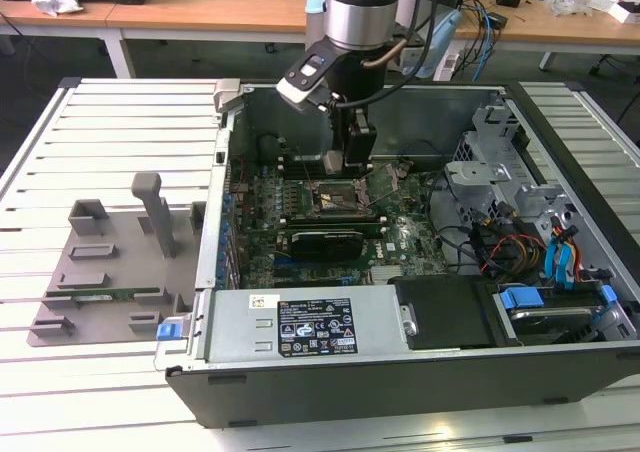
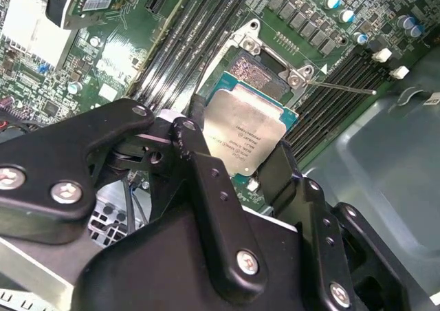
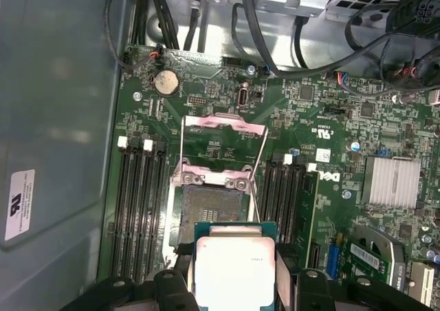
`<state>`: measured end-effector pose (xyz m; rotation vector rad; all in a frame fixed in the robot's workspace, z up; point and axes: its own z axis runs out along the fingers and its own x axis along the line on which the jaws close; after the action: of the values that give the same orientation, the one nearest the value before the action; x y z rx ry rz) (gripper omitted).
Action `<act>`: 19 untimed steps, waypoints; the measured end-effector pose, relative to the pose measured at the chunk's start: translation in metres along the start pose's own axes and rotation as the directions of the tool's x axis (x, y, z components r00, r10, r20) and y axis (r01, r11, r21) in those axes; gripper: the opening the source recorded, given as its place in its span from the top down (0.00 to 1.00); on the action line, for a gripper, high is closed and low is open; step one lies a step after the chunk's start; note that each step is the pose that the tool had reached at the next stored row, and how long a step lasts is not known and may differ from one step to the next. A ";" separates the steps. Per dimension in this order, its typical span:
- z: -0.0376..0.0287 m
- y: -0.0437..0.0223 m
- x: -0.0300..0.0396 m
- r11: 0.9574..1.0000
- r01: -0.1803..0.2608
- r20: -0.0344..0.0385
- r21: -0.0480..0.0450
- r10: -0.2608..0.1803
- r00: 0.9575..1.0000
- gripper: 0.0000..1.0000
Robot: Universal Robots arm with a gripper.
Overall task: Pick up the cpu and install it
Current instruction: 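Place the cpu into insertion slot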
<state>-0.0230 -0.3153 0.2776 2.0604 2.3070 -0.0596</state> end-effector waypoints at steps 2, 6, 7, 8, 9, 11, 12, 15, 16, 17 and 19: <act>0.0042 0.0000 0.0005 1.000 0.000 0.000 0.000 0.000 1.000 0.45; 0.0074 0.0000 0.0007 1.000 0.000 0.000 0.000 0.000 1.000 0.45; 0.0079 0.0000 0.0008 1.000 0.000 0.000 0.000 0.000 1.000 0.45; 0.0085 0.0000 0.0008 1.000 0.000 0.000 0.000 0.000 1.000 0.45; 0.0091 0.0000 0.0009 1.000 0.000 0.000 0.000 0.000 1.000 0.45; 0.0108 0.0000 0.0010 1.000 0.000 0.000 0.000 0.000 1.000 0.45; 0.0116 0.0000 0.0011 1.000 0.000 0.000 0.000 0.000 1.000 0.45; 0.0139 0.0001 0.0025 1.000 0.000 0.000 0.000 0.000 1.000 0.45; 0.0147 0.0003 0.0038 1.000 0.000 0.000 0.000 0.000 1.000 0.45; 0.0154 0.0004 0.0049 1.000 0.000 0.000 0.000 0.000 1.000 0.45; 0.0176 0.0009 0.0090 1.000 0.000 0.000 0.000 0.000 1.000 0.45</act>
<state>-0.0230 -0.3073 0.2595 2.0605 2.3070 -0.0595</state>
